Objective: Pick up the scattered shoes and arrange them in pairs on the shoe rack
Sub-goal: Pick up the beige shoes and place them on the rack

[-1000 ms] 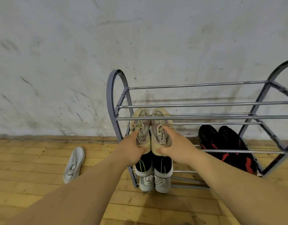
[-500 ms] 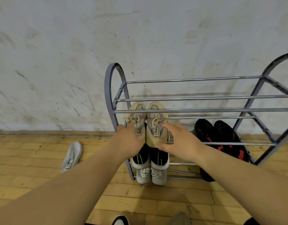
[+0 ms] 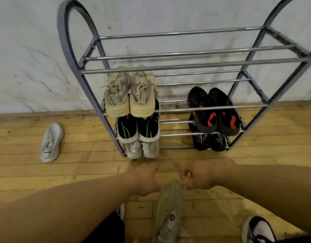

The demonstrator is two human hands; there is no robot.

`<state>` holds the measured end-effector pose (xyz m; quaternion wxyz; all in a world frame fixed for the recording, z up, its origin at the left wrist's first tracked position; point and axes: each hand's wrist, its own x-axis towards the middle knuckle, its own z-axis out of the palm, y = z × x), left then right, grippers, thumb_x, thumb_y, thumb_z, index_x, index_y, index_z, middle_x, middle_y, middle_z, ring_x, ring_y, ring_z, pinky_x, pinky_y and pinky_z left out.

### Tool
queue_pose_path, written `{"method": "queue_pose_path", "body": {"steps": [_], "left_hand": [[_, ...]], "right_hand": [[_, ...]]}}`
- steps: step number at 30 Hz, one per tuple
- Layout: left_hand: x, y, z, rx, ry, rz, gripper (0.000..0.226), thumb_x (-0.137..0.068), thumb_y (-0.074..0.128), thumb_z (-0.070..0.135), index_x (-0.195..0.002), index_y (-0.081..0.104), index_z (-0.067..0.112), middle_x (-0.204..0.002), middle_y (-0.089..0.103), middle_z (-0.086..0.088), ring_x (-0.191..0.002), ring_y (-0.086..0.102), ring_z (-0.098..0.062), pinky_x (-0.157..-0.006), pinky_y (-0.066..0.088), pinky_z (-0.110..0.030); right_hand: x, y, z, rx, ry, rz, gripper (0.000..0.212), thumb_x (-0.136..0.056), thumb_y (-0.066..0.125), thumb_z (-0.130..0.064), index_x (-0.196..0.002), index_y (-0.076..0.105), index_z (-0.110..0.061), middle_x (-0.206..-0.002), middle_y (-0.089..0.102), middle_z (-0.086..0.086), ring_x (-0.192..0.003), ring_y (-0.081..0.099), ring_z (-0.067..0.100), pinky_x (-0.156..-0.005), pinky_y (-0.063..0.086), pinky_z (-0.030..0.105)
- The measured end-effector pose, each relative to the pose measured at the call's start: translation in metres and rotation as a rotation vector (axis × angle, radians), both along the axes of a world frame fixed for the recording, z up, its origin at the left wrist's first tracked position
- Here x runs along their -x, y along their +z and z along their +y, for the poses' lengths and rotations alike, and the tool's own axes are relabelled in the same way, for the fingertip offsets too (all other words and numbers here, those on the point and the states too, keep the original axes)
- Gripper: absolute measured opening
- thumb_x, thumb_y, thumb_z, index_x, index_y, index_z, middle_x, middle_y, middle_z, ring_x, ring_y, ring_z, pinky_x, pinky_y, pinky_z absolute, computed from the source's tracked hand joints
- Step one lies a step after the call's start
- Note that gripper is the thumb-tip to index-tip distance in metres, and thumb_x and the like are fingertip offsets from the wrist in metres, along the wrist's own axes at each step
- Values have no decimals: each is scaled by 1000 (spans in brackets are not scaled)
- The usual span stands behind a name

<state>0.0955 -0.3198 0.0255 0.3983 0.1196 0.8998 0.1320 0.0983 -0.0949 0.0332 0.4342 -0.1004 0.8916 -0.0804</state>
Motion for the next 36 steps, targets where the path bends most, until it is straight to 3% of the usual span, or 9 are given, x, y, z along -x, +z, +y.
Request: {"method": "queue_pose_path", "body": {"steps": [6,11,14,17,19,23,27,32,36], "left_hand": [[-46,-150,12,-279,554,-258,74,-91,65,43,-154,25,43,-137,60,-11,-109,64,-21,-87,53,-24],[-75,-200,20,-365,700,-306,73,-89,61,34,-155,32,39,-151,48,7,-131,50,-16,-109,45,-32],[-64,-185,31,-421,781,-329,73,-95,64,22,-158,28,34,-141,52,8,-119,51,-12,-100,44,-24],[-52,-168,43,-521,885,-325,65,-95,66,15,-145,38,44,-113,60,17,-100,60,-5,-82,50,-15],[-39,-151,58,-607,957,-309,56,-95,65,4,-128,45,45,-101,61,18,-88,60,1,-67,50,-10],[-20,-101,98,-723,1017,-337,76,-93,71,16,-156,33,34,-128,63,0,-94,64,-12,-66,54,-21],[-16,-36,157,-888,886,-319,79,-78,81,30,-147,43,43,-132,65,2,-109,69,-23,-88,61,-45],[-13,98,241,-1148,602,-167,77,-93,73,21,-155,33,42,-137,63,5,-112,69,-20,-94,58,-45],[-34,196,288,-1249,357,-88,61,-96,69,13,-144,46,43,-115,73,13,-95,75,-14,-80,62,-36]], "right_hand": [[-18,-156,-1,219,-577,-172,105,-71,60,-82,-158,18,-40,-158,44,-3,-135,50,23,-112,43,38],[-45,-207,-11,268,-766,-166,88,-83,52,-62,-160,13,-45,-132,65,9,-100,66,24,-86,56,37],[-38,-206,-15,317,-808,-151,77,-94,53,-38,-159,14,-49,-145,57,4,-111,63,22,-91,52,30],[-16,-193,-7,414,-808,-112,75,-90,63,-46,-152,23,-61,-154,48,-7,-123,58,14,-98,49,22],[1,-173,5,479,-836,-116,67,-94,65,-31,-154,37,-40,-148,54,-3,-113,61,12,-82,51,13],[29,-102,55,485,-898,-164,60,-99,59,-8,-151,46,-35,-124,63,4,-93,67,20,-67,60,28],[40,8,130,384,-810,-128,63,-95,68,-7,-148,48,-34,-128,59,3,-110,67,25,-90,61,39],[-18,177,219,607,-923,287,58,-93,66,7,-141,54,-24,-93,70,6,-74,69,15,-67,59,29],[-99,258,262,772,-939,670,60,-95,68,-3,-145,52,-31,-100,72,27,-75,60,25,-66,49,31]]}}
